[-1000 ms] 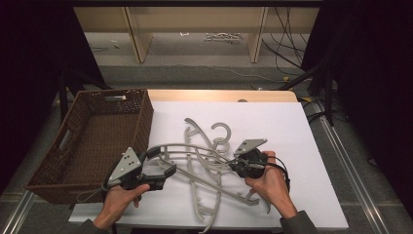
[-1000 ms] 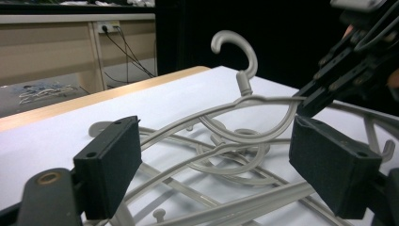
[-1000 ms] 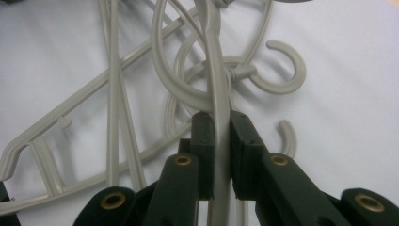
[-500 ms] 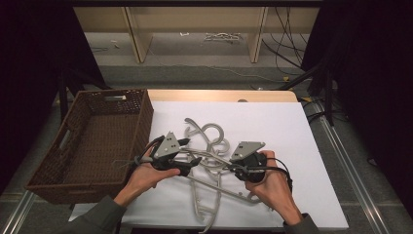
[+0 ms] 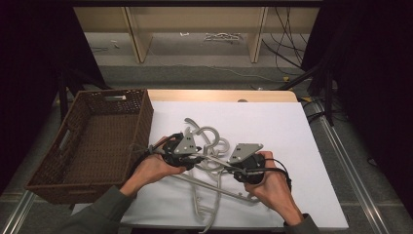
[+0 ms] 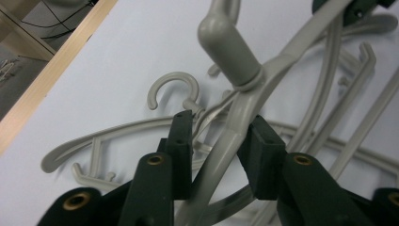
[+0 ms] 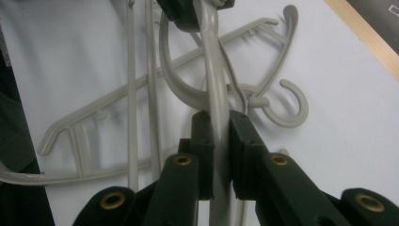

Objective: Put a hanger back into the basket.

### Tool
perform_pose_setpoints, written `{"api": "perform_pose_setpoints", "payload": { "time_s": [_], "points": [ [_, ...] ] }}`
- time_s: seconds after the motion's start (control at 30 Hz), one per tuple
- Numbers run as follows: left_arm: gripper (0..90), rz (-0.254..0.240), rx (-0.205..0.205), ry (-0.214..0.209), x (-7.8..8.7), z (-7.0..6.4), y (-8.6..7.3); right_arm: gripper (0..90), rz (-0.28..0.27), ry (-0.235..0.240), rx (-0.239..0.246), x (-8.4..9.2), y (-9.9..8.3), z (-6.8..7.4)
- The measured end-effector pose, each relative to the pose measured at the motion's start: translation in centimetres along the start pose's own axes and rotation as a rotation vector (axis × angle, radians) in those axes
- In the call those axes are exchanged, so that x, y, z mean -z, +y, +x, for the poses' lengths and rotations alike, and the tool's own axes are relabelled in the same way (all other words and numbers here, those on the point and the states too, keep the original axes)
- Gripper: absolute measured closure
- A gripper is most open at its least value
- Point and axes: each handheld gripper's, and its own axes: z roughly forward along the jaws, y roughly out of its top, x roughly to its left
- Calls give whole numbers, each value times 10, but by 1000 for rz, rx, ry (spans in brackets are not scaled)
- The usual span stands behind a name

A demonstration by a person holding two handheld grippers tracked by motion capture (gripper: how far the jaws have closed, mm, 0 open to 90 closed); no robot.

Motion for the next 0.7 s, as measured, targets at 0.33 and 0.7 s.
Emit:
{"api": "perform_pose_setpoints", "payload": {
  "time_s": [0.33, 0.7],
  "points": [
    [794, -2, -10, -40, 12, -3, 5, 543, -89, -67, -35, 7, -1, -11],
    [814, -38, 91, 14, 25, 14, 2, 348, -301, -121, -222, 24, -4, -26]
  ]
}}
